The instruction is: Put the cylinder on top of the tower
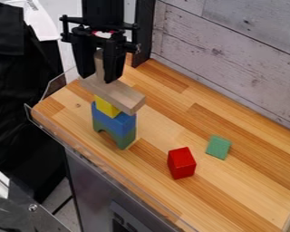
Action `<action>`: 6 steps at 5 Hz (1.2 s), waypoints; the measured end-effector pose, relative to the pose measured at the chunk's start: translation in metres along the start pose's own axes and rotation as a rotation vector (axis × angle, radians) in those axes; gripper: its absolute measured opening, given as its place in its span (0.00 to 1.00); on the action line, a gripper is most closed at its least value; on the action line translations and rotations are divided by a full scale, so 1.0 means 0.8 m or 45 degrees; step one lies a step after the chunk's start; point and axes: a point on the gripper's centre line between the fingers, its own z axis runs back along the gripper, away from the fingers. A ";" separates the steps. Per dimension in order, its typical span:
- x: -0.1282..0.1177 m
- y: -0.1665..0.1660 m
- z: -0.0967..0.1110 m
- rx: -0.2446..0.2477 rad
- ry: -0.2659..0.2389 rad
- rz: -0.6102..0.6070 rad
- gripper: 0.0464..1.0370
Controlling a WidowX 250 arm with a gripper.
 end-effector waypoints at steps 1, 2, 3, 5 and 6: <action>0.001 -0.001 -0.001 0.000 -0.004 -0.003 0.55; 0.000 -0.002 -0.006 0.002 0.009 -0.001 0.70; 0.001 -0.005 -0.007 0.019 0.020 -0.015 0.95; 0.014 -0.007 0.031 0.058 -0.061 0.008 0.96; 0.029 -0.015 0.093 0.108 -0.190 -0.007 0.96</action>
